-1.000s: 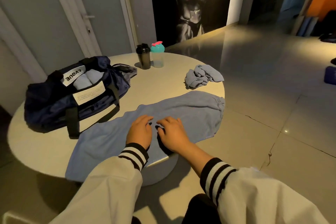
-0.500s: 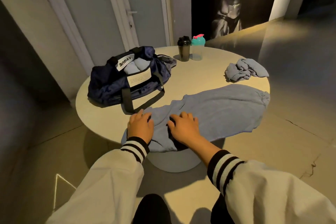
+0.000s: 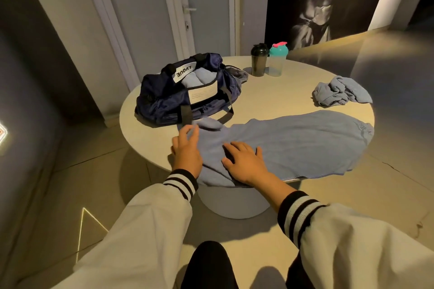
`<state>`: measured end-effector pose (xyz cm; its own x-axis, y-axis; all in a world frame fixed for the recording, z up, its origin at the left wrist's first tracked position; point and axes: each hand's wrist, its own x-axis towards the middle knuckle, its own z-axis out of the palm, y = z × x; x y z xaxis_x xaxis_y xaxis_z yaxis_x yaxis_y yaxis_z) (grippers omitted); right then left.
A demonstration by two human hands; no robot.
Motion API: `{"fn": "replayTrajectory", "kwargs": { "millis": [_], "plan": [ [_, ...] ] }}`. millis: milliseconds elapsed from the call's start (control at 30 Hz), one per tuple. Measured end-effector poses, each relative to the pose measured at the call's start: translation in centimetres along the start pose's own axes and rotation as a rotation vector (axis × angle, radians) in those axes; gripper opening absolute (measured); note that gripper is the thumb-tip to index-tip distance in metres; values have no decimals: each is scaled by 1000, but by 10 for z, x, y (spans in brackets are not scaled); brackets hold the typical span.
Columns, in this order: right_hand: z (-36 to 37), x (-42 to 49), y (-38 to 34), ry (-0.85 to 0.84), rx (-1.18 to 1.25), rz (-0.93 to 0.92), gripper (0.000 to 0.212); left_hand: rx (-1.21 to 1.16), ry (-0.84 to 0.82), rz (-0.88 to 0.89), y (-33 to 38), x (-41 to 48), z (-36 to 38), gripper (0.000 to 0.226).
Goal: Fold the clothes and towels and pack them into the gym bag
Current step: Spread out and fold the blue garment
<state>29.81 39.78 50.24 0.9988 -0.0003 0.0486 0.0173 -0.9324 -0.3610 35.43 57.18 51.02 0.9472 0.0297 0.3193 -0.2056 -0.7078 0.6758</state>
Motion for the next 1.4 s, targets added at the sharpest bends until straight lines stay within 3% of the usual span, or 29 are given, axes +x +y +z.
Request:
{"fn": "replayTrajectory", "kwargs": {
  "millis": [67, 167, 300, 367, 500, 633, 867, 1067, 1200, 1300, 1400],
  "plan": [
    [2, 2, -5, -13, -5, -10, 56, 228, 19, -103, -9, 3, -9, 60],
    [4, 6, -11, -29, -40, -25, 55, 472, -147, -157, -23, 7, -17, 47],
    [6, 10, -18, -66, -88, -24, 61, 412, -224, 38, -22, 9, -13, 42],
    [7, 11, -21, -93, -90, -11, 66, 319, -349, 106, -18, 10, -6, 43],
    [6, 9, -17, -80, -90, 22, 65, 517, -501, 52, -26, 12, 0, 56],
    [5, 6, -9, 18, -104, 108, 60, 431, -449, -81, -28, 14, -12, 73],
    [6, 10, -11, -85, -121, 88, 64, 546, -492, 81, -22, 25, -6, 62],
    [10, 7, -11, -61, -109, 99, 66, 635, -418, -125, -21, 26, -1, 73],
    [11, 5, -8, 87, -40, 82, 56, 556, -255, 100, -12, 10, 3, 53],
    [9, 2, -2, 261, 72, 74, 39, 440, -353, 184, 1, -2, 11, 52],
    [0, -6, 9, 257, -25, 102, 34, 498, -475, 145, 7, -5, 21, 57]
  ]
}}
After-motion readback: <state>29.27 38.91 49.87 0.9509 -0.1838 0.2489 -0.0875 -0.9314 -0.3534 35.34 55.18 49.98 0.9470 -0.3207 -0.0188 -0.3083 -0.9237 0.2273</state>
